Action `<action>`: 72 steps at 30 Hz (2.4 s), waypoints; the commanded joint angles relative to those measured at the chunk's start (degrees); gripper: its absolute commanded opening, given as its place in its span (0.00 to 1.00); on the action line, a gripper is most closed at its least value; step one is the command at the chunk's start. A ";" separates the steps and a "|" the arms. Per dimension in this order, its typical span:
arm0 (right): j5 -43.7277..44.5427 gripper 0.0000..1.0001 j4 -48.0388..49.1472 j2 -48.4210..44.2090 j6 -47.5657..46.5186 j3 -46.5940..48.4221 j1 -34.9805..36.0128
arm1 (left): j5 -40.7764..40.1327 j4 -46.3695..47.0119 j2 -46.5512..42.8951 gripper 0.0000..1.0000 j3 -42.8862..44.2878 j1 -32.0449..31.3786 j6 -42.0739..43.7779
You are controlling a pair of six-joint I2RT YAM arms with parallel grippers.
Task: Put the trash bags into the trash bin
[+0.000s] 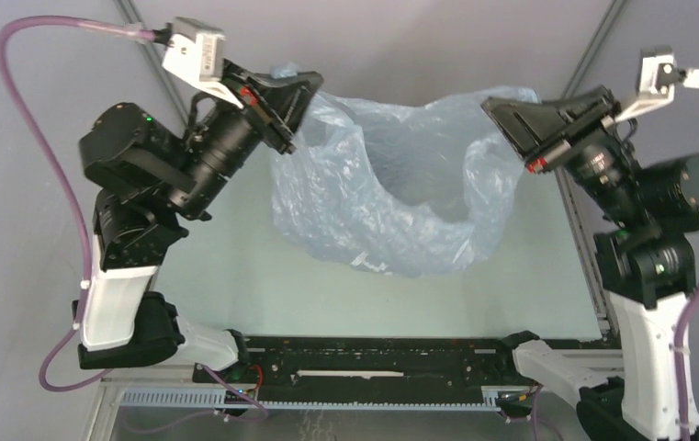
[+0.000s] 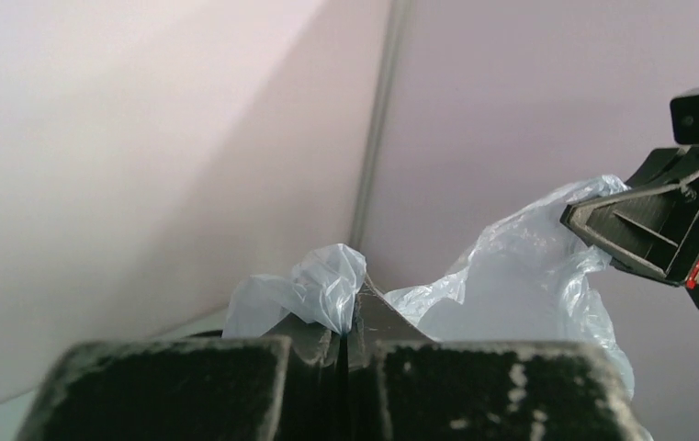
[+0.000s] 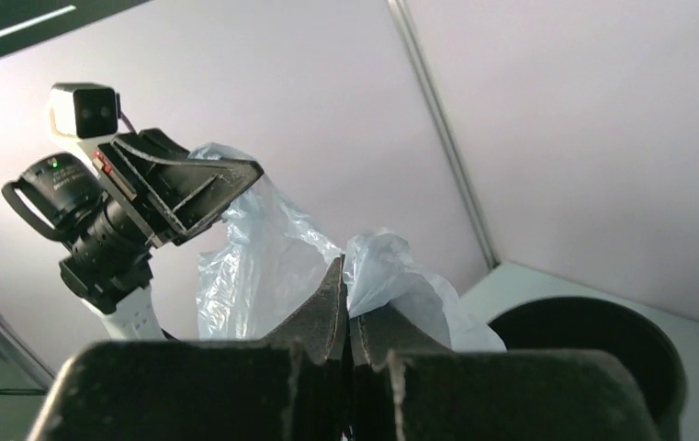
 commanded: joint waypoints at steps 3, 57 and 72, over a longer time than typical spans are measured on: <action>-3.62 0.00 11.40 9.30 7.56 8.26 -0.03 | -5.99 3.65 1.47 0.00 7.07 4.08 4.59; 18.30 0.51 -29.52 31.38 -16.07 28.78 14.10 | 35.97 11.68 11.82 0.00 0.83 33.31 -34.33; 27.44 0.34 -16.55 45.65 -26.92 16.45 21.98 | 46.65 21.07 16.78 0.00 0.87 34.61 -45.58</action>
